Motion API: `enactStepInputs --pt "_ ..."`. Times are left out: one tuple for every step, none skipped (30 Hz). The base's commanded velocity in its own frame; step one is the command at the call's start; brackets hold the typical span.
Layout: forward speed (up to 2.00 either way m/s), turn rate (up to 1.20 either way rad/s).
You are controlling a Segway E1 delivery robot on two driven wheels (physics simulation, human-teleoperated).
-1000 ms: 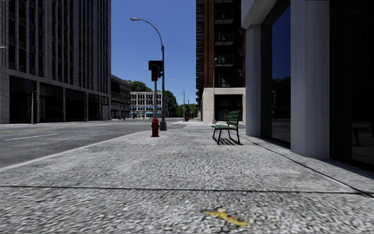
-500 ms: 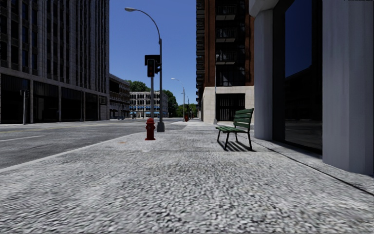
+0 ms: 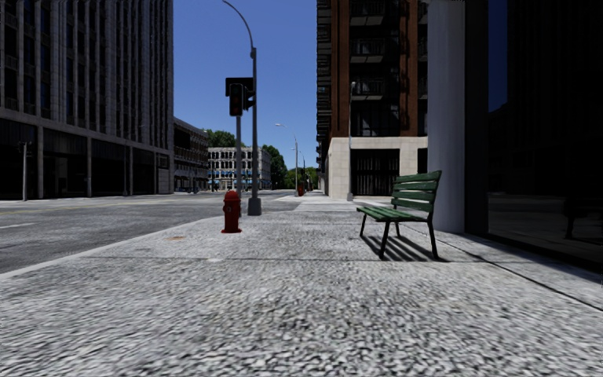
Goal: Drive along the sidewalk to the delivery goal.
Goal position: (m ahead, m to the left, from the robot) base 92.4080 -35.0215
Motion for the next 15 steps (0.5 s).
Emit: enactStepInputs --pt "2.0 0.0" --pt "2.0 0.0" --pt "2.0 0.0" --pt "2.0 0.0" --pt "2.0 0.0" --pt "2.0 0.0" --pt "2.0 0.0" --pt "2.0 0.0" --pt "2.0 0.0" --pt "2.0 0.0" --pt "2.0 0.0" --pt "2.0 0.0" --pt "2.0 0.0" --pt "2.0 0.0" --pt "2.0 0.0"
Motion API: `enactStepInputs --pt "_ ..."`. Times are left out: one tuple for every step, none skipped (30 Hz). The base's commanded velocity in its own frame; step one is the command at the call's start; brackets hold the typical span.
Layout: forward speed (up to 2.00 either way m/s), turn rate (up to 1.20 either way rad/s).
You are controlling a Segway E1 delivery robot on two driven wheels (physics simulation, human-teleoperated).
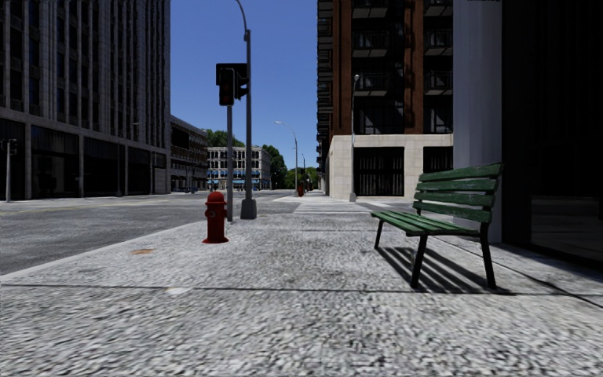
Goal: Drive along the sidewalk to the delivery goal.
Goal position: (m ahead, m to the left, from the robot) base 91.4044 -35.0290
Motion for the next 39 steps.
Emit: enactStepInputs --pt "2.0 0.0" --pt "2.0 0.0" --pt "2.0 0.0" --pt "2.0 0.0" --pt "2.0 0.0" --pt "2.0 0.0" --pt "2.0 0.0" --pt "2.0 0.0" --pt "2.0 0.0" --pt "2.0 0.0" --pt "2.0 0.0" --pt "2.0 0.0" --pt "2.0 0.0" --pt "2.0 0.0" --pt "2.0 0.0" --pt "2.0 0.0" --pt "2.0 0.0" --pt "2.0 0.0" --pt "2.0 0.0" --pt "2.0 0.0" --pt "2.0 0.0" --pt "2.0 0.0" --pt "2.0 0.0" --pt "2.0 0.0" --pt "2.0 0.0" --pt "2.0 0.0" --pt "2.0 0.0" --pt "2.0 0.0" --pt "2.0 0.0" --pt "2.0 0.0" --pt "2.0 0.0" --pt "2.0 0.0" --pt "2.0 0.0" --pt "2.0 0.0" --pt "2.0 0.0" --pt "2.0 0.0" --pt "2.0 0.0" --pt "2.0 0.0" --pt "2.0 0.0"
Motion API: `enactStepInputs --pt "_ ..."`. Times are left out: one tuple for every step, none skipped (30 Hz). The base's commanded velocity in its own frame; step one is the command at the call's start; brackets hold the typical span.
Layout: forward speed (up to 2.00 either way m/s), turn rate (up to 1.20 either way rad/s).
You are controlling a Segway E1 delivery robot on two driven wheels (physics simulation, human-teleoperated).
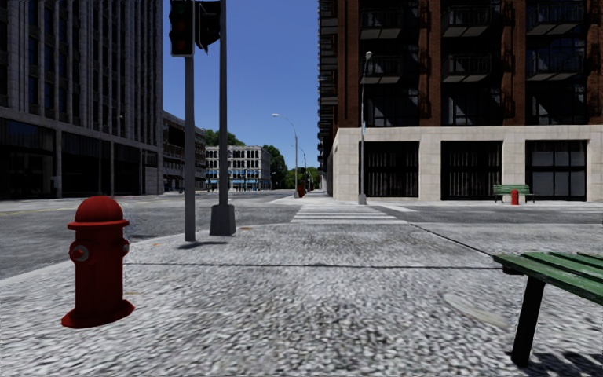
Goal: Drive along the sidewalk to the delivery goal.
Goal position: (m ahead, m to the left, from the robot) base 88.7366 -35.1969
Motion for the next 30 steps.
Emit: enactStepInputs --pt "2.0 0.0" --pt "2.0 0.0" --pt "2.0 0.0" --pt "2.0 0.0" --pt "2.0 0.0" --pt "2.0 0.0" --pt "2.0 0.0" --pt "2.0 0.0" --pt "2.0 0.0" --pt "2.0 0.0" --pt "2.0 0.0" --pt "2.0 0.0" --pt "2.0 0.0" --pt "2.0 0.0" --pt "2.0 0.0" --pt "2.0 0.0" --pt "2.0 0.0" --pt "2.0 0.0" --pt "2.0 0.0" --pt "2.0 0.0" --pt "2.0 0.0" --pt "2.0 0.0" --pt "2.0 0.0" --pt "2.0 0.0" --pt "2.0 0.0" --pt "2.0 0.0" --pt "2.0 0.0" --pt "2.0 0.0" --pt "2.0 0.0" --pt "2.0 -0.03"
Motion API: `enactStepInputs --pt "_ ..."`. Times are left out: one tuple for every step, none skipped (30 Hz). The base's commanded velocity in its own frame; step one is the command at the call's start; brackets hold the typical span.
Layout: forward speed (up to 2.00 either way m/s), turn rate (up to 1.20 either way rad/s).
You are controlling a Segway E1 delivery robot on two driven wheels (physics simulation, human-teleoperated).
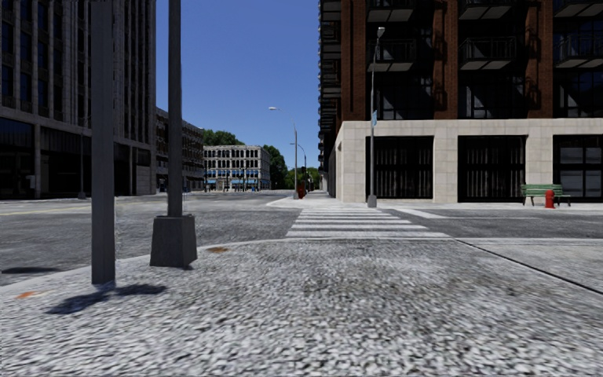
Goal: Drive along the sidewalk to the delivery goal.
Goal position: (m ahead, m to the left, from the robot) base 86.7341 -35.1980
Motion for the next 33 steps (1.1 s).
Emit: enactStepInputs --pt "2.0 -0.03" --pt "2.0 -0.1" --pt "2.0 -0.14" --pt "2.0 -0.14" --pt "2.0 -0.14" --pt "2.0 -0.15" --pt "2.0 -0.15" --pt "2.0 -0.15" --pt "2.0 -0.17" --pt "2.0 -0.2" --pt "2.0 -0.21" --pt "2.0 -0.21" --pt "2.0 -0.22" --pt "2.0 -0.22" --pt "2.0 -0.22" --pt "2.0 -0.22" --pt "2.0 -0.24" --pt "2.0 -0.28" --pt "2.0 -0.29" --pt "2.0 -0.29" --pt "2.0 -0.3" --pt "2.0 -0.3" --pt "2.0 -0.32" --pt "2.0 -0.32" --pt "2.0 -0.32" --pt "2.0 -0.32" --pt "2.0 -0.32" --pt "2.0 -0.32" --pt "2.0 -0.32" --pt "2.0 -0.32" --pt "2.0 -0.32" --pt "2.0 -0.32" --pt "2.0 -0.32"
